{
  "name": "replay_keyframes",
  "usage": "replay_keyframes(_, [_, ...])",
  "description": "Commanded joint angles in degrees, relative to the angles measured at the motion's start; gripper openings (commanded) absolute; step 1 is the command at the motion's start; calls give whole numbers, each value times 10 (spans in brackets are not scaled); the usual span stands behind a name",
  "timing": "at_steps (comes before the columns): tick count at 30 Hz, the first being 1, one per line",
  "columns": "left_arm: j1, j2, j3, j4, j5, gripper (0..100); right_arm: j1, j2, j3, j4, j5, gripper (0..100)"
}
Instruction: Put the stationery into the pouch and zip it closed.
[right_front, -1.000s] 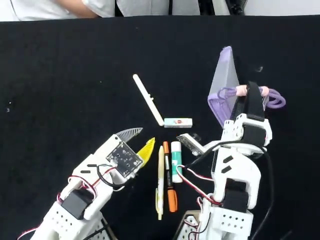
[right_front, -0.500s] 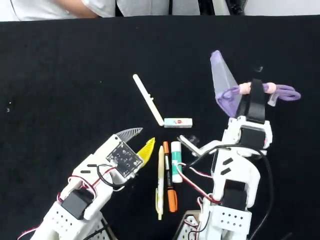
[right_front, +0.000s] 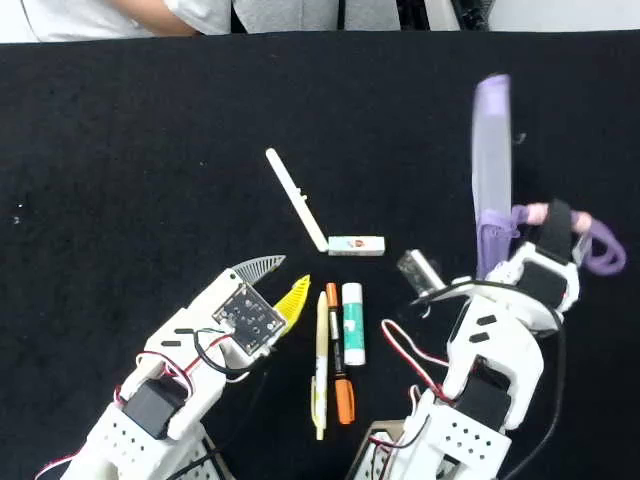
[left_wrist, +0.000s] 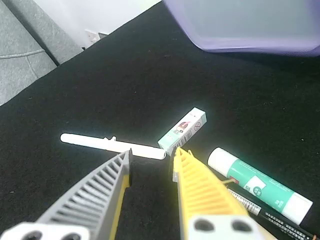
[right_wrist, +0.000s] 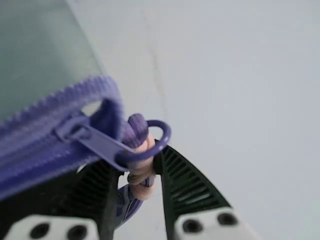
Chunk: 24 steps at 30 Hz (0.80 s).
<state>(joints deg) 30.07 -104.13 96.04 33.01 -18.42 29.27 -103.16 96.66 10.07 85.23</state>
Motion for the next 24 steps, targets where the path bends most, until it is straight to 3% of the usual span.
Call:
replay_keyframes(1, [5, 0, 14, 2, -5, 152, 24, -50, -17, 91, -120, 11])
replay_keyframes(10, [5, 0, 14, 2, -5, 152, -54, -49, -114, 307, -331, 11])
replay_keyframes(24, [3, 0, 14, 2, -5, 152, -146, -48, -196, 324, -654, 11])
